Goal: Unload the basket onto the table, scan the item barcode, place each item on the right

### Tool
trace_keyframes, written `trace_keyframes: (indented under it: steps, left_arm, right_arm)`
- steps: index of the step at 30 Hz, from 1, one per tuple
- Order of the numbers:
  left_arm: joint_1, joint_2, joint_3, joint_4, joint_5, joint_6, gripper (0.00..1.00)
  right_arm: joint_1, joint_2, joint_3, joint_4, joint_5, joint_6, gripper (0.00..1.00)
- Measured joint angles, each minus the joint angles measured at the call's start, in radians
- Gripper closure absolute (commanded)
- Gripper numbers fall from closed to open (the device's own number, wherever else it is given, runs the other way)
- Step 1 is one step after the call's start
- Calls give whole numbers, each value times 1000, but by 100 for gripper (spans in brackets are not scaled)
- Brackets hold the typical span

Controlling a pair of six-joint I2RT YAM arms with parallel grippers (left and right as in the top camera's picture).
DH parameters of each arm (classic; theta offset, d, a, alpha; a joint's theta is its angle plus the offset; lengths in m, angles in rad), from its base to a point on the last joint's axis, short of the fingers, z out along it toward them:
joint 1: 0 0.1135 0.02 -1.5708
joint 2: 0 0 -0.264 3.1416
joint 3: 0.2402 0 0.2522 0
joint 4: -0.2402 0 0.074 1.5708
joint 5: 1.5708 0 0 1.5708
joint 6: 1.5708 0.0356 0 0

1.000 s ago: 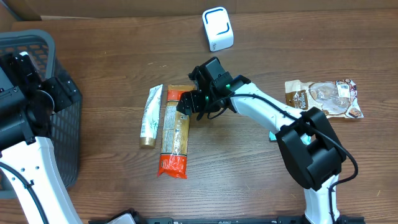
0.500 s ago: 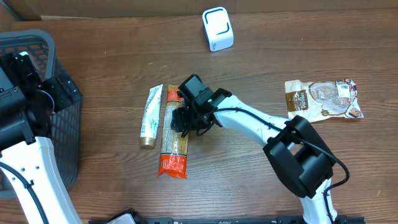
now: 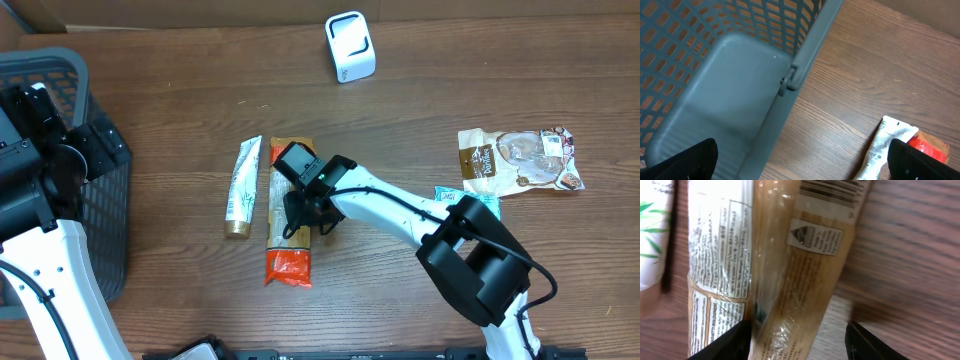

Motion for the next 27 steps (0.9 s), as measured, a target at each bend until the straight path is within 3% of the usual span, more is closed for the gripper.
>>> trace_keyframes:
  steps: [7,13,15,17,21,22,27]
  left_arm:
    - [0,0,0,0,0,0,0]
    - [0,0,0,0,0,0,0]
    - [0,0,0,0,0,0,0]
    - [0,0,0,0,0,0,0]
    - [0,0,0,0,0,0,0]
    - [0,0,0,0,0,0,1]
    - [0,0,0,0,0,0,0]
  right_arm:
    - [-142,1,-2,29,-182,-167,35]
    - [-187,14,-3,56,-319,-210,35]
    - [-167,39,-3,76,-345,-199,42]
    - [-149,56,1,96,-370,-171,63]
    - [-145,86,5,115,-442,-118,92]
    - [-146,86,8,113,-451,-107,96]
    - [-170,88,13,93,-498,-93,96]
